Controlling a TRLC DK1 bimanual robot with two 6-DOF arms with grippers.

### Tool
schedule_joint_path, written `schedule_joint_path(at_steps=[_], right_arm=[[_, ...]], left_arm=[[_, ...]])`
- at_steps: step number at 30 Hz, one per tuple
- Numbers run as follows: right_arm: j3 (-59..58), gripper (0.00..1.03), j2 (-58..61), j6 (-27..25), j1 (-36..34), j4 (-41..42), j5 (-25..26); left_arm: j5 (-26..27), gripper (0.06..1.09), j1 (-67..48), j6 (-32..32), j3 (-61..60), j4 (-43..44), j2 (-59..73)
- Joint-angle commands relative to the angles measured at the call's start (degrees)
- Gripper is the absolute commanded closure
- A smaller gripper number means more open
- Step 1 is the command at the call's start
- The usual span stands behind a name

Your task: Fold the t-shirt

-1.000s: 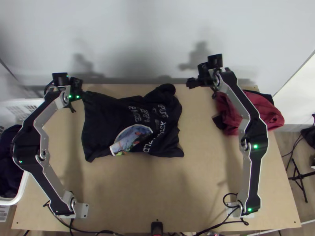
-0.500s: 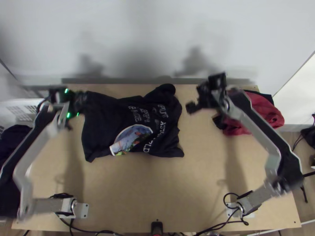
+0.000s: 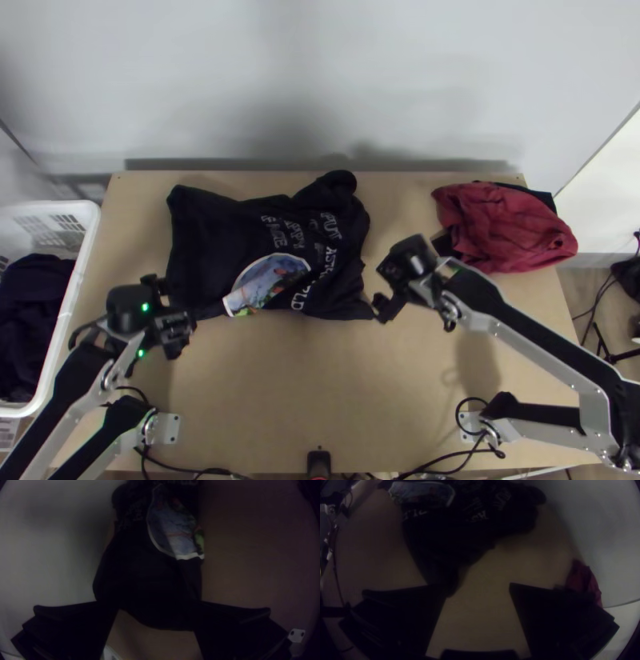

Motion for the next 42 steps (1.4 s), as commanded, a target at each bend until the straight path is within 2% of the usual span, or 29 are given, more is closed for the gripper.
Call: schedule_joint_path(at_steps=[1,7,16,24,30,32,35,38,42], right_arm=[[-4.4,0.19,-1.1,-1.4,4.9,1.1,3.1],[-5.3,0.24,1.0,-2.7,8.3,1.6,3.1],[-6.2,0.24,3.0,-1.1,14.5,1.6,3.0],[-4.4,0.24,5.3,-1.0,15.4,1.6,3.0],[-3.6,0.25,7.5,-1.0,15.5,2.5,3.1],[-3.6,0.33,7.9,-0.9,14.9,3.6,3.0],[-2.9,0.34,8.8,-0.7,14.8,4.2,2.5],[-2.3,0.34,10.1,0.0,15.4,4.2,0.0],[-0.6,0.34,13.3,-0.1,15.1,4.6,0.0]], left_arm=[[-3.6,0.14,-3.8,4.7,-5.6,-4.3,-6.1],[-3.6,0.14,-2.6,9.0,-8.5,-1.5,-5.4],[-2.7,0.14,-4.7,8.1,-7.0,1.4,-1.4],[-0.6,0.14,-3.4,10.2,-6.2,0.1,4.3],[1.9,0.17,6.8,16.6,-6.0,4.0,13.3],[1.9,0.20,7.2,16.7,-5.5,4.0,14.8],[2.1,0.20,7.5,17.0,-5.6,4.0,16.0],[2.2,0.20,7.5,16.2,-4.8,3.6,18.3],[2.7,0.20,7.7,16.3,-4.7,4.5,21.4]])
